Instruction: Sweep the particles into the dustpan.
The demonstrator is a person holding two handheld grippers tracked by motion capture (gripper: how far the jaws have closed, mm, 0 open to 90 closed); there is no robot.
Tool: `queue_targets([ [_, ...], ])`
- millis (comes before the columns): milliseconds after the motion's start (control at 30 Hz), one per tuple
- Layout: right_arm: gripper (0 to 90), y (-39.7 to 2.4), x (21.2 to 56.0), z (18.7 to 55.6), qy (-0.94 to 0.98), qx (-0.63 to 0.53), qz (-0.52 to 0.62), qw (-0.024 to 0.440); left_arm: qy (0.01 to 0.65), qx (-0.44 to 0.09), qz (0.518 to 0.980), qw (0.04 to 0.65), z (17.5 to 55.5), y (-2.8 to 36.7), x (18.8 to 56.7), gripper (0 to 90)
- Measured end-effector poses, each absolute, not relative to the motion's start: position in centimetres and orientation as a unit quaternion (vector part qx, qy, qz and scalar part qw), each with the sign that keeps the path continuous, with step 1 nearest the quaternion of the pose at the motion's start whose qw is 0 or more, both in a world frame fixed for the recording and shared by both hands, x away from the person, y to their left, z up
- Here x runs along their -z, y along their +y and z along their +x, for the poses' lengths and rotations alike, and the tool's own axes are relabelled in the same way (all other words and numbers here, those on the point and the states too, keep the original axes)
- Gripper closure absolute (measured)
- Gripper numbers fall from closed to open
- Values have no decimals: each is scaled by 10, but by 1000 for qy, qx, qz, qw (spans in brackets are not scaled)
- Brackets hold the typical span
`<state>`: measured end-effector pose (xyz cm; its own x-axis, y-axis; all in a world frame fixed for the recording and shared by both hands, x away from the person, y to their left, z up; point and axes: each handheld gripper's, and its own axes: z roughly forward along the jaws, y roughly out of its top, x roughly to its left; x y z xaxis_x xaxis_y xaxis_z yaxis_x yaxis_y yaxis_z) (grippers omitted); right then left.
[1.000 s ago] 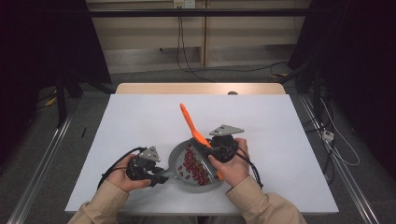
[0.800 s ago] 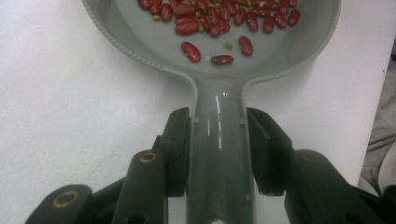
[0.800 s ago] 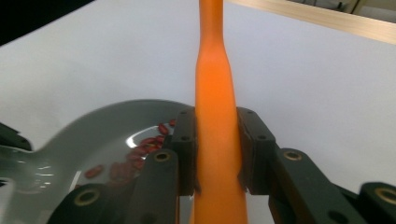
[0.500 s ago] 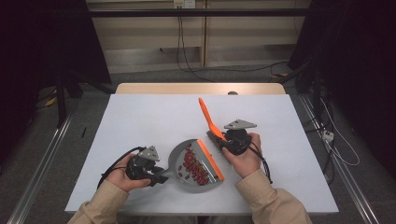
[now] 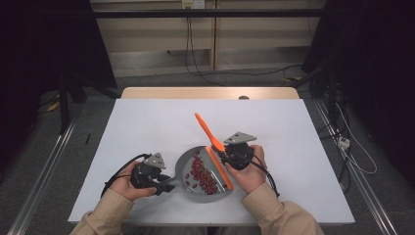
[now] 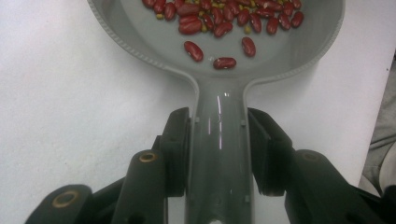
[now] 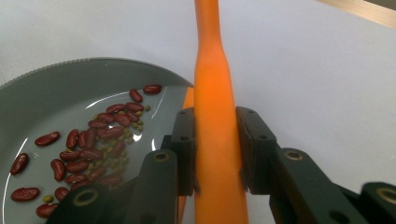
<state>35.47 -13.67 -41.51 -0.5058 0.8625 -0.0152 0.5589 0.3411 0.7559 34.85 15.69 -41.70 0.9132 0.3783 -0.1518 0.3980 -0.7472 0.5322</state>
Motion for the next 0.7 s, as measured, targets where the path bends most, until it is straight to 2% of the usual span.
queue_targets([
  [300, 711, -127, 411, 349, 790, -381, 443, 189, 222, 20, 928, 299, 347, 156, 418, 623],
  [400, 716, -125, 405, 347, 780, -420, 441, 145, 223, 20, 927, 299, 347, 156, 418, 623],
  [500, 716, -121, 400, 347, 787, -411, 429, 170, 213, 18, 932, 291, 348, 157, 417, 623],
  [700, 716, -140, 399, 356, 770, -414, 453, 178, 232, 21, 925, 299, 347, 162, 417, 621],
])
